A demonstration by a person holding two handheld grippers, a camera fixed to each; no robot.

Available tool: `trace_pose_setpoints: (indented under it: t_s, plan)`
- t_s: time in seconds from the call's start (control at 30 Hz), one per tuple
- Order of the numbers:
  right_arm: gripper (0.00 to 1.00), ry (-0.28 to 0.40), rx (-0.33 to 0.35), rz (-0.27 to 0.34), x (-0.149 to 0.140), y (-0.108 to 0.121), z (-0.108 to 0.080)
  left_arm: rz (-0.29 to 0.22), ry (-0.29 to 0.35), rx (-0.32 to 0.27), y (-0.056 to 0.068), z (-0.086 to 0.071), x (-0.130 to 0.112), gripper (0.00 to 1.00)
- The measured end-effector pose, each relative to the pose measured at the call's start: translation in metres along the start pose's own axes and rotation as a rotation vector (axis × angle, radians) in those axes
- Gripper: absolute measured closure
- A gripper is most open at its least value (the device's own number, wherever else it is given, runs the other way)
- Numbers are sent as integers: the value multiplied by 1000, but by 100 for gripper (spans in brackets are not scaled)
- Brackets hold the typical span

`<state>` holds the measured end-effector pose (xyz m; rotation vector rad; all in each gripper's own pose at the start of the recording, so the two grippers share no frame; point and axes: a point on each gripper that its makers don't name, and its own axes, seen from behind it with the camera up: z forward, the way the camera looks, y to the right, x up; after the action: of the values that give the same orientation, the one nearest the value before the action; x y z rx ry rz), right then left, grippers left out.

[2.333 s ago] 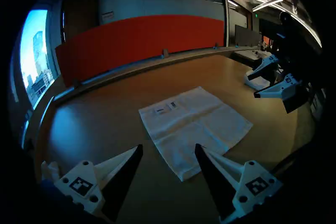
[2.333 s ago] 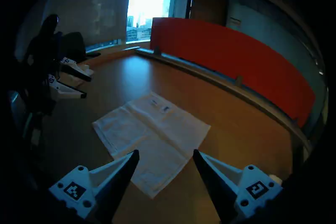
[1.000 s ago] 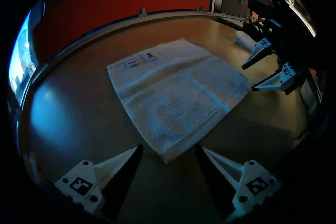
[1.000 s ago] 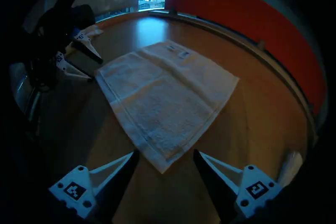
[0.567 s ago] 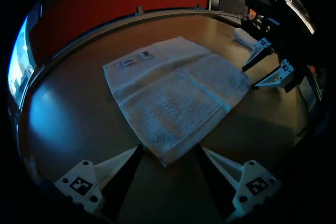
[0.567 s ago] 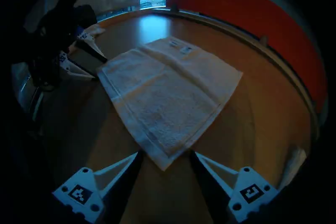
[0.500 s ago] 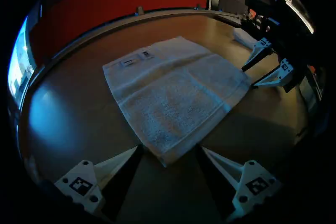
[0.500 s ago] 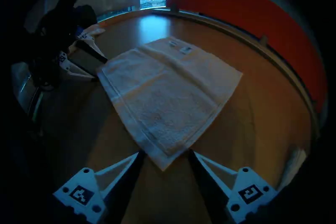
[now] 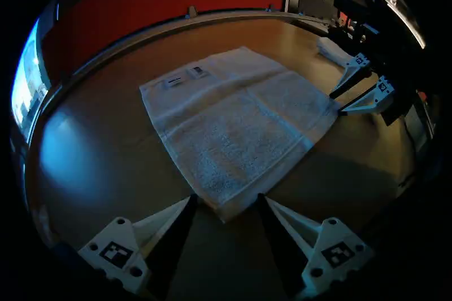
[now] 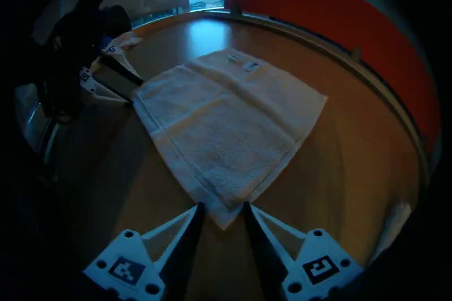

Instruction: Fold towel

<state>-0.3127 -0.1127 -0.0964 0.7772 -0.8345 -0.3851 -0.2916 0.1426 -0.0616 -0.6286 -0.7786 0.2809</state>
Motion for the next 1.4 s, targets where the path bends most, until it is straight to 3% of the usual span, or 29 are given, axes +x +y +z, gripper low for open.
trace_pose_setpoints:
  t_s: [0.1,0.3,0.37,0.5,0.97,1.4]
  plan:
    - [56,1,1,-1,0,-1,-1,-4,-3,2,0,0,0,32]
    - [76,5,3,2,0,-2,0,-6,-10,9,0,0,0,55]
    - [81,10,4,1,2,-3,1,-2,-11,11,1,0,0,70]
    - [90,27,-1,8,6,-3,1,1,-10,11,5,0,1,82]
    - [91,67,-19,37,23,-2,-9,-27,28,36,-1,-16,19,84]
    - [91,154,-43,32,67,-2,-43,-47,52,68,-5,-50,47,84]
